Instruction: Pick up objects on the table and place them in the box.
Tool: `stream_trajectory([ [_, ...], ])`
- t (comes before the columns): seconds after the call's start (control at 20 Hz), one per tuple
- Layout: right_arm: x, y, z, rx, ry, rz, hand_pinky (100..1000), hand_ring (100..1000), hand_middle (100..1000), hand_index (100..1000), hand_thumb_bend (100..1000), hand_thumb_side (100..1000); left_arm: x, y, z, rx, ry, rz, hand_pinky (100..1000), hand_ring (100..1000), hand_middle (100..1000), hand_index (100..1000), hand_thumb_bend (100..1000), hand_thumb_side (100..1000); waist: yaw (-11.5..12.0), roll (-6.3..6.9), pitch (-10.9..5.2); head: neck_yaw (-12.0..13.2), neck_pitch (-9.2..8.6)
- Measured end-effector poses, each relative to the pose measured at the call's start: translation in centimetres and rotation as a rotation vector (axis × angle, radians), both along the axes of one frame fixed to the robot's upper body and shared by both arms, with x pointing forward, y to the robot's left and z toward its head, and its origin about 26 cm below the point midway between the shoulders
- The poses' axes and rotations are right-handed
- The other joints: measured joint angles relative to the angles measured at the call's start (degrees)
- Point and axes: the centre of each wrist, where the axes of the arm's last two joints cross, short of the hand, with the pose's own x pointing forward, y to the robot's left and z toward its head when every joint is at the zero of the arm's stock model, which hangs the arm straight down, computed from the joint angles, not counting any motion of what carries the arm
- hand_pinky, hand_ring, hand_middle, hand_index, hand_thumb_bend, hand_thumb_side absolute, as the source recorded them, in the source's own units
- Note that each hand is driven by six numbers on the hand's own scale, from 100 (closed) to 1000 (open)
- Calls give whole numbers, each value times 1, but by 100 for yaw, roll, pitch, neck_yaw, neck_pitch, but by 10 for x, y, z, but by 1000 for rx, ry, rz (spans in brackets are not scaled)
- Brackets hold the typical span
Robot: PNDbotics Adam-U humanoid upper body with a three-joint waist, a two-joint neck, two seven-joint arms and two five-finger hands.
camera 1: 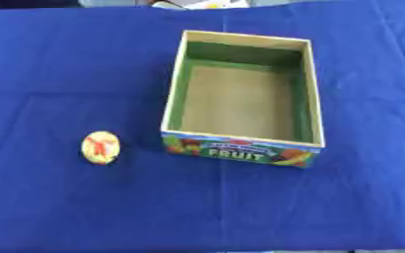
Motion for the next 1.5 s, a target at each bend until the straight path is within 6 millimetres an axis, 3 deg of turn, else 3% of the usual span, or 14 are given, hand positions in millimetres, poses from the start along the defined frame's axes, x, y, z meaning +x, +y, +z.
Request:
stream_trajectory([
  [0.15, 0, 0, 0, -3, -2, 3, 543, 756, 533, 845, 100, 990, 6, -1, 31, 212, -112, 68, 586, 586, 612, 864, 100, 605, -12, 23, -1, -17, 0],
  [0.3, 0, 1, 0, -6, 0, 9, 543, 756, 533, 845, 100, 992, 16, -2, 49, 432, -178, 102, 585, 608, 628, 877, 100, 596, -19, 31, -4, -21, 0],
  [0.4, 0, 2, 0, -9, 0, 13, 543, 756, 533, 844, 100, 993, 25, -1, 57, 570, -205, 110, 580, 616, 633, 889, 100, 613, -21, 40, -9, -21, 0],
  [0.5, 1, 3, 0, -12, -1, 18, 544, 756, 533, 844, 100, 995, 34, 1, 63, 714, -216, 119, 562, 628, 636, 898, 100, 740, -30, 44, -13, -19, 0],
  [0.6, 1, 3, -1, -15, -1, 22, 544, 756, 533, 844, 100, 995, 42, 0, 69, 868, -210, 123, 555, 626, 632, 896, 100, 763, -47, 50, -21, -11, 0],
  [0.95, 1, 5, -1, -27, 2, 39, 544, 756, 533, 844, 100, 996, 64, -14, 70, 1187, -108, 124, 551, 647, 658, 957, 100, 879, -102, 72, -44, 58, -22],
  [1.25, 1, 5, 0, -37, 4, 47, 545, 757, 533, 844, 100, 997, 75, -25, 64, 1288, -69, 111, 582, 715, 729, 1000, 100, 903, -115, 93, -60, 96, -30],
  [1.5, 1, 5, 0, -39, 7, 52, 546, 758, 532, 842, 100, 997, 83, -22, 50, 1333, 15, 107, 623, 764, 770, 1000, 100, 942, -143, 101, -62, 112, -37],
])
